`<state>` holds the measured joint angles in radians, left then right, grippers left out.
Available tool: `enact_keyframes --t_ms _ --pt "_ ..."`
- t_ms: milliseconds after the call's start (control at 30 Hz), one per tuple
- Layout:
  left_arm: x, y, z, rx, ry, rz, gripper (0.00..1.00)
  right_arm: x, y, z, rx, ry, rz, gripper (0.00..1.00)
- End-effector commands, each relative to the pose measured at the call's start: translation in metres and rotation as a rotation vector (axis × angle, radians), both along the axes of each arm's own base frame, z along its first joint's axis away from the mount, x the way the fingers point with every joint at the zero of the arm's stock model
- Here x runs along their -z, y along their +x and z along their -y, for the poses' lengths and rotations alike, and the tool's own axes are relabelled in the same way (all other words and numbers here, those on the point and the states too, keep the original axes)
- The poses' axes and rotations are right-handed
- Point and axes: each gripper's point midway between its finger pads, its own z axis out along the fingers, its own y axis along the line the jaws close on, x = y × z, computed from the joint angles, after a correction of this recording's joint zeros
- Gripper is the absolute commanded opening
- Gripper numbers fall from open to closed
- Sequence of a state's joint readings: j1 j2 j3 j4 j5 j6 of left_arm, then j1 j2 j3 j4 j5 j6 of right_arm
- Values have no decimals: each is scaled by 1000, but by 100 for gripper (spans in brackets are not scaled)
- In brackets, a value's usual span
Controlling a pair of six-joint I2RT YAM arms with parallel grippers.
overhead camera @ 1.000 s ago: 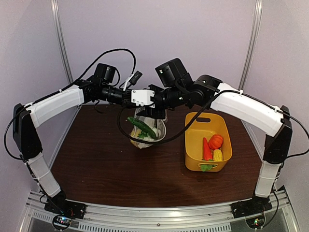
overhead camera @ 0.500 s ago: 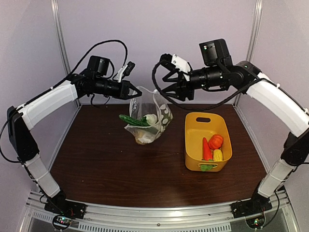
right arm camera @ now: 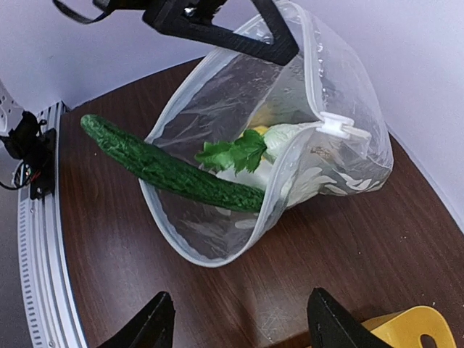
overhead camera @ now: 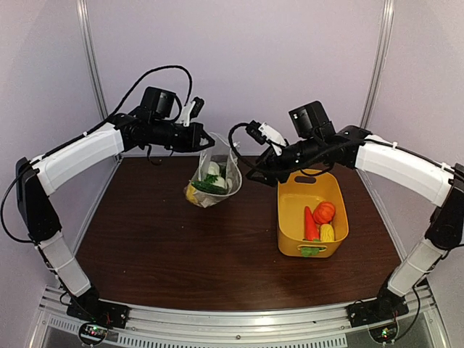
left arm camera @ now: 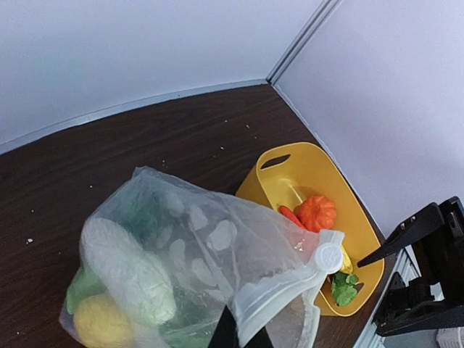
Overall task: Place the food in the zip-top bag and seal the zipper
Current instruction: Place the fake vegetable in the zipper food storage bag, then adjust the zipper food storage bag at the center of the board.
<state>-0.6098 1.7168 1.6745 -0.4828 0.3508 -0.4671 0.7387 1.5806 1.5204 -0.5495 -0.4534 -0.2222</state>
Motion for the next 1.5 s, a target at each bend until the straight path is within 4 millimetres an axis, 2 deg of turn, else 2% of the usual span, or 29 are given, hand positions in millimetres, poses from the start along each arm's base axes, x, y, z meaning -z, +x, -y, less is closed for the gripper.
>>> enact_keyframes --t_ms 0,133,200,300,333,433,500,533,567,667,700,733,767,800,867,900,967,1200,1367,1467 --pt "-26 17 -16 -161 -107 28 0 -22 17 -15 98 165 -96 64" --pt "-23 19 -12 -172 -140 -5 0 -24 36 -24 188 217 -173 58" --pt "-23 19 -10 -175 -168 -25 0 -10 51 -22 281 195 -209 51" --pt "-21 19 -9 -183 -174 -36 0 7 61 -17 365 151 -248 44" --pt "-18 20 -9 -190 -170 -41 0 10 63 -14 391 144 -255 39" --pt "-8 21 -12 -221 -156 -58 0 4 60 -13 395 166 -267 11" --pt "-5 18 -7 -206 -157 -64 0 -6 54 -18 362 200 -281 1" --pt "-8 15 -4 -195 -161 -58 0 -12 54 -20 357 217 -288 0" --pt "-11 12 0 -186 -163 -51 0 -22 55 -23 346 238 -293 0" --pt "-35 0 13 -148 -151 25 0 -69 53 -28 295 324 -246 0" --pt "-44 -1 14 -163 -129 77 0 -81 55 -28 287 335 -199 0" --pt "-44 5 10 -201 -97 119 0 -82 67 -20 344 314 -151 0" --pt "-37 13 4 -239 -59 132 0 -73 78 -17 375 279 -139 0" --pt "-28 23 -3 -284 -17 129 0 -69 81 -17 356 264 -148 4" --pt "-17 31 -2 -287 11 107 0 -68 76 -17 305 280 -173 34" --pt "-15 27 6 -245 -8 89 0 -67 72 -16 296 286 -164 43" --pt "-11 24 12 -229 -47 56 0 -53 67 -11 318 270 -176 50" --pt "-22 14 21 -225 -123 50 0 -6 69 12 426 153 -186 50" --pt "-22 12 19 -225 -129 51 0 31 63 2 387 123 -278 43" --pt "-18 11 19 -228 -122 46 0 40 64 -6 374 129 -313 32"
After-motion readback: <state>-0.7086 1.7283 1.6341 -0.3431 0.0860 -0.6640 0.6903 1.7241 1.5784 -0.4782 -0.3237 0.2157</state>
